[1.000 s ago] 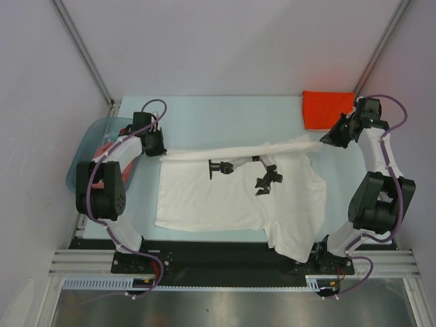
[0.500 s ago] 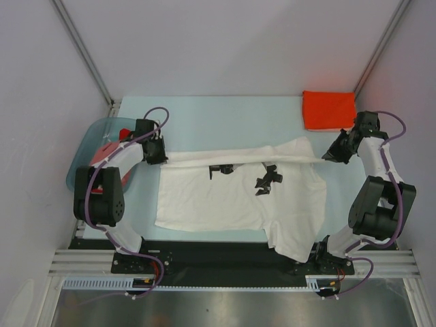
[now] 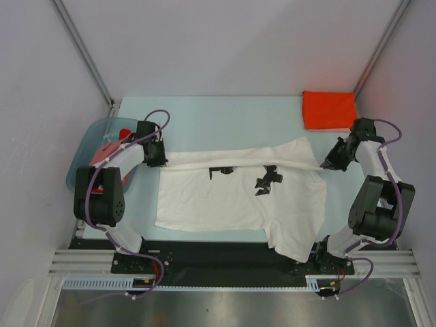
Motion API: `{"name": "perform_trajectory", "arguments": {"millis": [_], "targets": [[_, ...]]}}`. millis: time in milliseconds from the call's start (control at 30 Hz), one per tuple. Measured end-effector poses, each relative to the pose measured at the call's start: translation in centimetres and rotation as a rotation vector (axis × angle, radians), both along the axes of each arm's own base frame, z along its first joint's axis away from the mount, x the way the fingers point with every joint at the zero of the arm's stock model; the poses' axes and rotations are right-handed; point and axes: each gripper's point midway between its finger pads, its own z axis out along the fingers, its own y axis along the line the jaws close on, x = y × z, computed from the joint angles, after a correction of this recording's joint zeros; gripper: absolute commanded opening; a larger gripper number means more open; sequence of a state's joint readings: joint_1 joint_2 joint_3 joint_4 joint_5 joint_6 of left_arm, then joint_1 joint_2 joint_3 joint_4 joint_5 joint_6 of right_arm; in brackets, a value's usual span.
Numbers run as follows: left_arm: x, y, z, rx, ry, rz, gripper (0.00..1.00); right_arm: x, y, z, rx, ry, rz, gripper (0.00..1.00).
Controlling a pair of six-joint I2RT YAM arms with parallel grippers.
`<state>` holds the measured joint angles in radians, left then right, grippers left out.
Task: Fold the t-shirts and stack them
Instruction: Fold the tshirt
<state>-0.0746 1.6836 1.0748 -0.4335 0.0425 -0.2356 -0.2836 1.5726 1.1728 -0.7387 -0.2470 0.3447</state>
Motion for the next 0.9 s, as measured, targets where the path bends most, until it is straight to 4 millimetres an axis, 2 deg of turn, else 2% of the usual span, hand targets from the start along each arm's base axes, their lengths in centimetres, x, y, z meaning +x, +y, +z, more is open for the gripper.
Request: {"name": "perform_trajectory", "arguments": {"millis": [167,200,233,333,367,400,433,467,500,567,633,667,700,767,900], "targets": [[0.0,0.1,-0.1,0.008,0.0,0.004,0.06,-0.5,0.0,-0.6,-0.002,0.017,0.003,0.03],[-0.1,0.2,-0.2,0.008,0.002,0.004,0.07,-0.6,0.1,-0.7,-0.002,0.019,0.003,0.04],[-0.1,0.2,-0.3,0.009,0.005,0.004,0.12,-0.6,0.1,-0.7,-0.002,0.02,0.003,0.05],[-0.3,0.2,-0.8,0.012,0.019,0.003,0.25,-0.7,0.0,-0.8,-0.004,0.022,0.004,0.16],[-0.4,0.2,-0.9,0.017,0.025,0.004,0.27,-0.7,0.0,-0.8,-0.005,0.024,0.005,0.23],[-0.7,0.3,-1.0,0.025,0.032,0.007,0.37,-0.9,0.0,-0.9,-0.008,0.03,0.004,0.29],[-0.8,0.4,-1.0,0.032,0.036,0.009,0.43,-1.1,-0.1,-0.9,-0.013,0.034,0.004,0.34],[-1.2,0.6,-0.9,0.041,0.037,0.012,0.49,-1.4,-0.1,-0.9,-0.02,0.04,0.004,0.44],[-1.6,0.6,-0.7,0.044,0.039,0.014,0.54,-1.7,-0.1,-0.8,-0.026,0.043,0.002,0.48],[-2.7,0.7,0.4,0.043,0.03,0.024,0.54,-2.4,-0.3,-0.2,-0.046,0.042,-0.004,0.54],[-3.0,0.6,2.2,0.03,-0.013,0.029,0.54,-2.3,-0.4,1.1,-0.057,0.007,-0.015,0.57],[-2.8,0.5,3.0,0.025,-0.041,0.028,0.56,-1.9,-0.5,1.6,-0.059,-0.013,-0.02,0.61],[-2.4,0.4,4.0,0.015,-0.066,0.026,0.6,-0.8,-0.6,2.6,-0.061,-0.057,-0.02,0.64],[-1.5,0.1,4.8,0.008,-0.087,0.021,0.61,0.8,-0.7,3.5,-0.064,-0.1,-0.014,0.64],[2.1,-0.4,4.7,-0.002,-0.094,0.006,0.63,6.4,-0.4,4.6,-0.048,-0.192,0.043,0.7]]}}
